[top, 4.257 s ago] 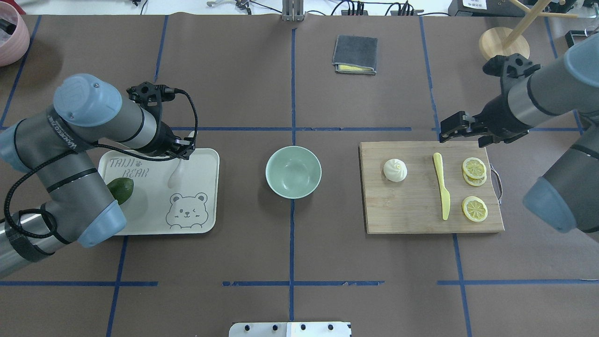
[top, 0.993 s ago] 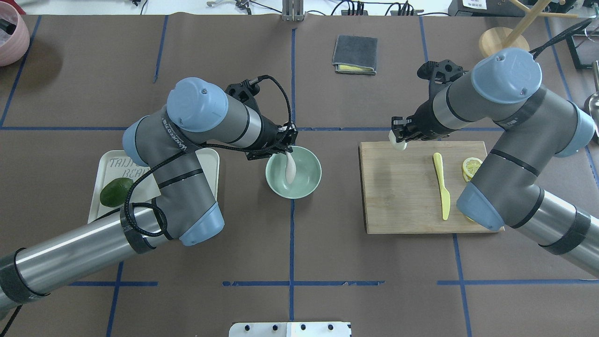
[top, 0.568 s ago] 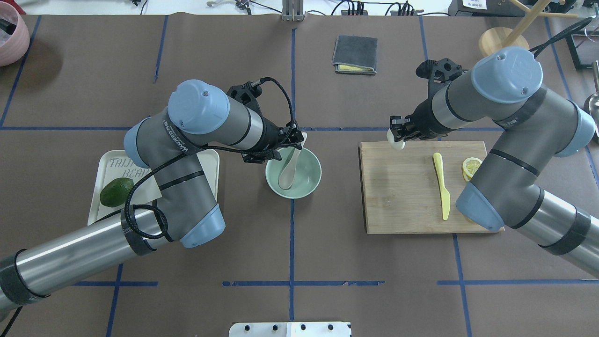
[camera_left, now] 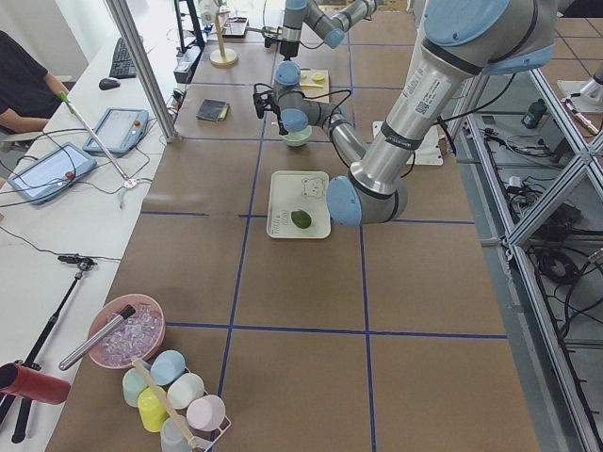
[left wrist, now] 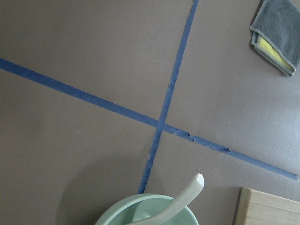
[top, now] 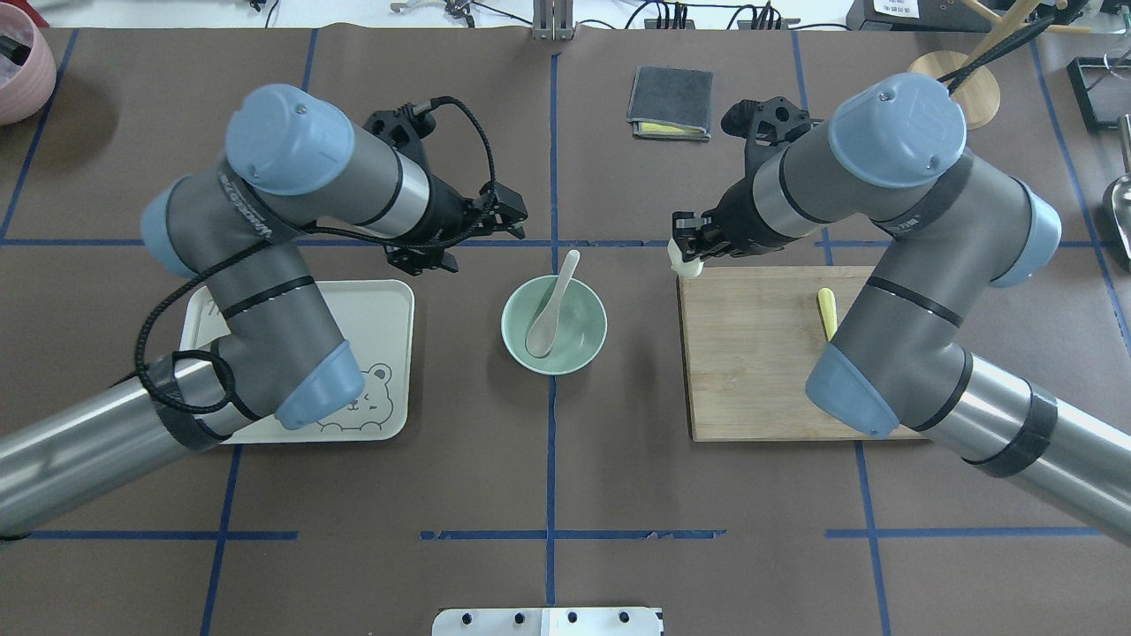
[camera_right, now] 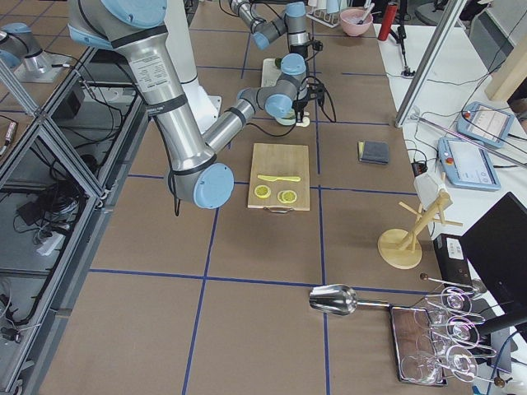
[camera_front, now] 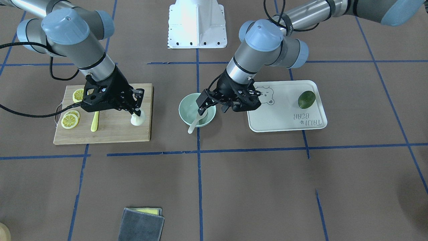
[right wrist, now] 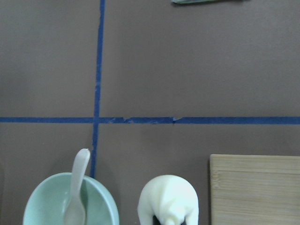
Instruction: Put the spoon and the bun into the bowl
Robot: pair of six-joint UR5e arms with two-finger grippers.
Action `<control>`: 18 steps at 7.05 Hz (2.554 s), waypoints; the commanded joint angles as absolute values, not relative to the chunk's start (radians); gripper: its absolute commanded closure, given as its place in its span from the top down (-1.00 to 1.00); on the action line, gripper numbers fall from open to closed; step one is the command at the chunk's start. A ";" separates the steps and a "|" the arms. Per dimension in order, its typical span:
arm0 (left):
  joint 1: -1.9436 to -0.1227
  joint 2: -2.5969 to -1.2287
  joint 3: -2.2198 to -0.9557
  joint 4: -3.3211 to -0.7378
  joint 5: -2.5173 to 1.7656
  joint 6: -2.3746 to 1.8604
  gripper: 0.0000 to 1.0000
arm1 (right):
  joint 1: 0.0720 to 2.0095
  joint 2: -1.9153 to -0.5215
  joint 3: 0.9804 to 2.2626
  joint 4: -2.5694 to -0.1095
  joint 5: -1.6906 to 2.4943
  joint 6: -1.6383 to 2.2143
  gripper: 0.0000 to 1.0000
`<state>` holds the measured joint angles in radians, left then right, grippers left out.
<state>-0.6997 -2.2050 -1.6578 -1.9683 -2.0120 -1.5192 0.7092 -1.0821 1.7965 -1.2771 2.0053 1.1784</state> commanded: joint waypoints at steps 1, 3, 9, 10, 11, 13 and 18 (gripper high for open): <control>-0.794 -2.151 -1.813 -1.692 -2.037 -1.286 1.00 | 0.607 -1.002 1.777 -1.279 1.911 1.198 -1.00; -0.897 -2.093 -1.850 -1.638 -2.037 -1.171 1.00 | 0.545 -0.918 1.697 -1.275 1.832 1.209 -1.00; -1.054 -1.956 -1.882 -1.606 -2.037 -0.807 1.00 | 0.500 -0.867 1.655 -1.272 1.793 1.296 0.43; -1.054 -1.959 -1.882 -1.606 -2.037 -0.807 1.00 | 0.500 -0.867 1.651 -1.272 1.787 1.298 0.44; -1.054 -1.959 -1.882 -1.606 -2.037 -0.807 1.00 | 0.500 -0.852 1.640 -1.272 1.784 1.311 0.44; -1.054 -1.957 -1.881 -1.606 -2.037 -0.807 1.00 | 0.483 -0.804 1.591 -1.272 1.754 1.336 0.52; -1.102 -1.956 -1.876 -1.603 -2.045 -0.784 1.00 | 0.492 -0.814 1.664 -1.345 1.758 1.338 1.00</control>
<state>-1.0679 -1.9559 -1.8756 -1.6053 -2.0383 -0.8001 0.4841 -0.8066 1.6189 -1.2948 1.7541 1.3405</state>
